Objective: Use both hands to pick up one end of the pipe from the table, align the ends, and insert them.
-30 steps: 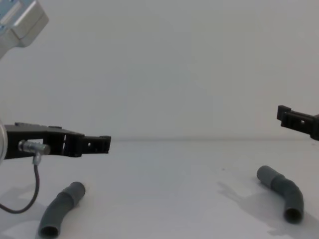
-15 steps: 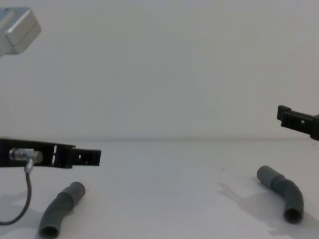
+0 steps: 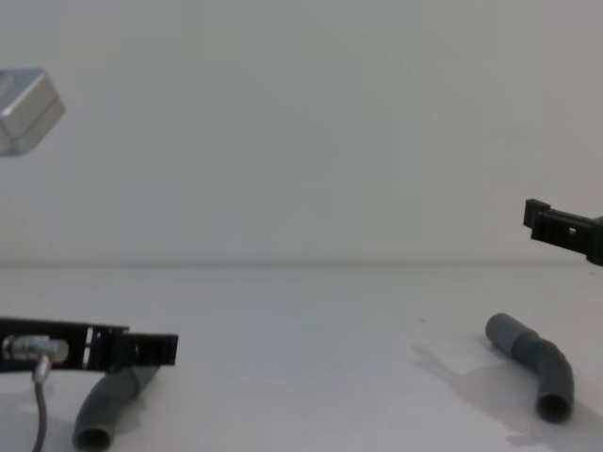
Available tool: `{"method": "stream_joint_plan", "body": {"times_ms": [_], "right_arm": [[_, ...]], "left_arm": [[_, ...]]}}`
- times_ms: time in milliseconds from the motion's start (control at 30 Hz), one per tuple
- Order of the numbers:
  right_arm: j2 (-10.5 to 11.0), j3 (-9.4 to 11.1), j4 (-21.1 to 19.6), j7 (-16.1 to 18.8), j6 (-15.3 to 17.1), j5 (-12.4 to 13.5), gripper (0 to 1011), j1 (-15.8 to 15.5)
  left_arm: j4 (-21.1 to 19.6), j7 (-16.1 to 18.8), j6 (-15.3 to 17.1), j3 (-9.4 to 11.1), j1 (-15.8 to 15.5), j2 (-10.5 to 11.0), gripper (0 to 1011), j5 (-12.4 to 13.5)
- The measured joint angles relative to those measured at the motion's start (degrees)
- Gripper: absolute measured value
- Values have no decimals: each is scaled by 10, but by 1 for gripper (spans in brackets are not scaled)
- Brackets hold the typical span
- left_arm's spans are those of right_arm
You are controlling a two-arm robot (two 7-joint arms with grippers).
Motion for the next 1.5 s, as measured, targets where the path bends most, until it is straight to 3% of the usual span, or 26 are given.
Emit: {"method": "stream_joint_plan", "body": {"times_ms": [433, 1000, 1500], "right_arm": [[0, 0, 0, 0, 0, 0, 1000, 0], [0, 0, 0, 0, 0, 0, 1000, 0], [0, 0, 0, 0, 0, 0, 1000, 0]], "left_arm": [[3, 2, -16, -2, 24, -15, 1001, 1], [11, 1, -19, 14, 12, -19, 1001, 28], [14, 36, -23, 12, 15, -52, 1001, 47]]}}
